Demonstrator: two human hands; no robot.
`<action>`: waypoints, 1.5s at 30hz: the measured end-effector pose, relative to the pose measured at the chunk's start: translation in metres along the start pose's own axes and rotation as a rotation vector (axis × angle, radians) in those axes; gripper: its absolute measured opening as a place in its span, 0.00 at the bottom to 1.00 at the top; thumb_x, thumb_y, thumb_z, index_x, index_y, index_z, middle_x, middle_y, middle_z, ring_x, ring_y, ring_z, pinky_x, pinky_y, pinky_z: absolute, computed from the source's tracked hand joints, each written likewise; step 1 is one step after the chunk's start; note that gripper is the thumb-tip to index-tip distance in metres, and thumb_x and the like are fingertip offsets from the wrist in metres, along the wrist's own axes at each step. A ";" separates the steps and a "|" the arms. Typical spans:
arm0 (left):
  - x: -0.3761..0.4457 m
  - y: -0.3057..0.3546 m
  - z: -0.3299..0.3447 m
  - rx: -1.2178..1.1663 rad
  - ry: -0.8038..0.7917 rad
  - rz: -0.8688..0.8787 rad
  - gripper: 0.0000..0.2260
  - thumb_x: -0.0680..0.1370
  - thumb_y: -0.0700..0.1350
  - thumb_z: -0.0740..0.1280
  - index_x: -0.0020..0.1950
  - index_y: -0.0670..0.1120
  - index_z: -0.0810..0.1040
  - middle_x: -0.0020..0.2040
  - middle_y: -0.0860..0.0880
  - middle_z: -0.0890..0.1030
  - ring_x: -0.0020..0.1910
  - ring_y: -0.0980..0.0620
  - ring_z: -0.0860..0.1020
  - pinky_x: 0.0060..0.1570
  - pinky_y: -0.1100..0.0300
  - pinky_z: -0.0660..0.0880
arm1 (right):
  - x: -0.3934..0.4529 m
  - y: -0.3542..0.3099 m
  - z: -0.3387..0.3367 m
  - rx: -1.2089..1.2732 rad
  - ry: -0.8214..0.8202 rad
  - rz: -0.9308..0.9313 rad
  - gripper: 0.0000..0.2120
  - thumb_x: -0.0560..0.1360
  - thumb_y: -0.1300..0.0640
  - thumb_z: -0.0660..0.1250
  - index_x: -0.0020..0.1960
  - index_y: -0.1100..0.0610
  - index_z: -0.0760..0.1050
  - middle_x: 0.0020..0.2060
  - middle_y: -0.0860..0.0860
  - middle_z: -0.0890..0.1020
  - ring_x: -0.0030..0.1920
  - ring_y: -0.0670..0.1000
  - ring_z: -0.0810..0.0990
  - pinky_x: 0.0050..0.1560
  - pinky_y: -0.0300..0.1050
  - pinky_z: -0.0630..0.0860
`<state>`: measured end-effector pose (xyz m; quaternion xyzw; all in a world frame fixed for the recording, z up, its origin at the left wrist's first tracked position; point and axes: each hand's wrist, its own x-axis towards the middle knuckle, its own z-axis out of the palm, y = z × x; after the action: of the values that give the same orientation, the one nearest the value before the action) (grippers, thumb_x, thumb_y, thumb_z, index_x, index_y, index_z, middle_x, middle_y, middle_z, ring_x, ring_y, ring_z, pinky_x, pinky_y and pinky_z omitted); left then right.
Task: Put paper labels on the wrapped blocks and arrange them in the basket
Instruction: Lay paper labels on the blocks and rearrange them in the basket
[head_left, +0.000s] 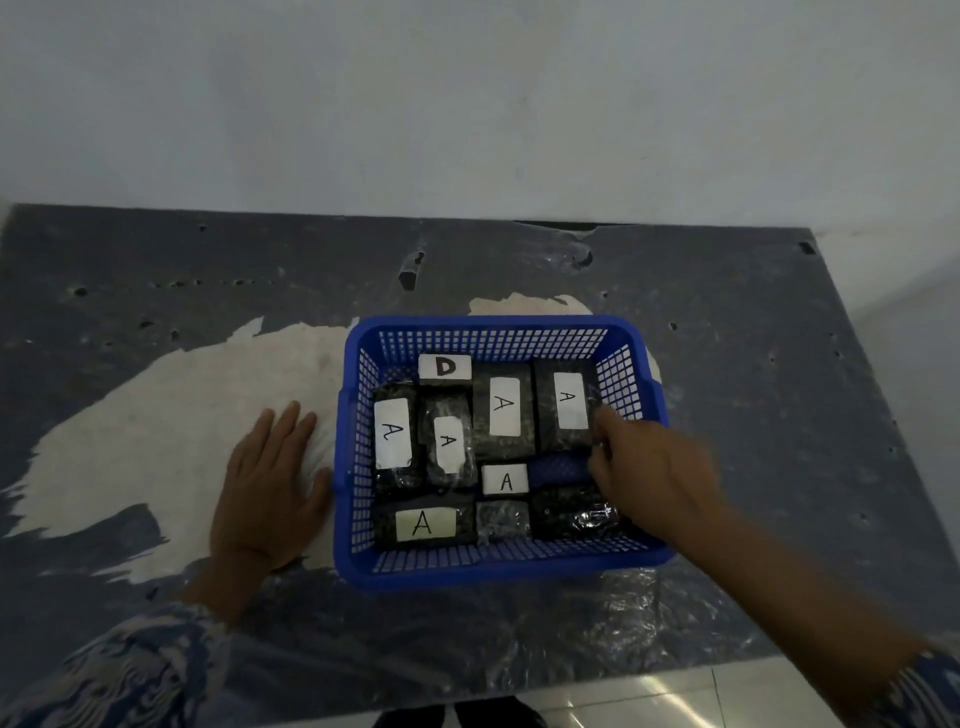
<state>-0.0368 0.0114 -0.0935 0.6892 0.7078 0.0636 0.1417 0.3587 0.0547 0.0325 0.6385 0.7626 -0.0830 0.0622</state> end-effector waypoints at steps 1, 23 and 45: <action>-0.001 -0.001 0.000 0.001 0.000 0.007 0.34 0.78 0.60 0.59 0.81 0.46 0.61 0.82 0.42 0.61 0.82 0.41 0.56 0.78 0.41 0.57 | -0.005 0.001 -0.004 0.075 0.035 0.033 0.04 0.80 0.50 0.60 0.51 0.50 0.67 0.37 0.48 0.80 0.30 0.50 0.74 0.29 0.43 0.67; -0.002 0.002 -0.004 -0.031 0.018 0.027 0.34 0.79 0.63 0.49 0.81 0.45 0.63 0.81 0.43 0.62 0.81 0.40 0.57 0.77 0.39 0.58 | -0.091 -0.050 0.005 1.967 0.184 0.598 0.13 0.78 0.60 0.66 0.62 0.54 0.80 0.44 0.53 0.80 0.39 0.47 0.79 0.40 0.41 0.80; -0.002 0.003 -0.004 -0.028 -0.001 0.007 0.36 0.79 0.64 0.49 0.81 0.45 0.62 0.82 0.43 0.60 0.82 0.41 0.55 0.78 0.40 0.55 | -0.017 -0.019 0.034 0.909 -0.042 0.526 0.05 0.82 0.55 0.61 0.56 0.51 0.74 0.47 0.49 0.82 0.45 0.50 0.81 0.42 0.49 0.80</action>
<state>-0.0352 0.0103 -0.0887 0.6895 0.7044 0.0734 0.1516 0.3423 0.0276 0.0038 0.7690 0.4621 -0.4001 -0.1871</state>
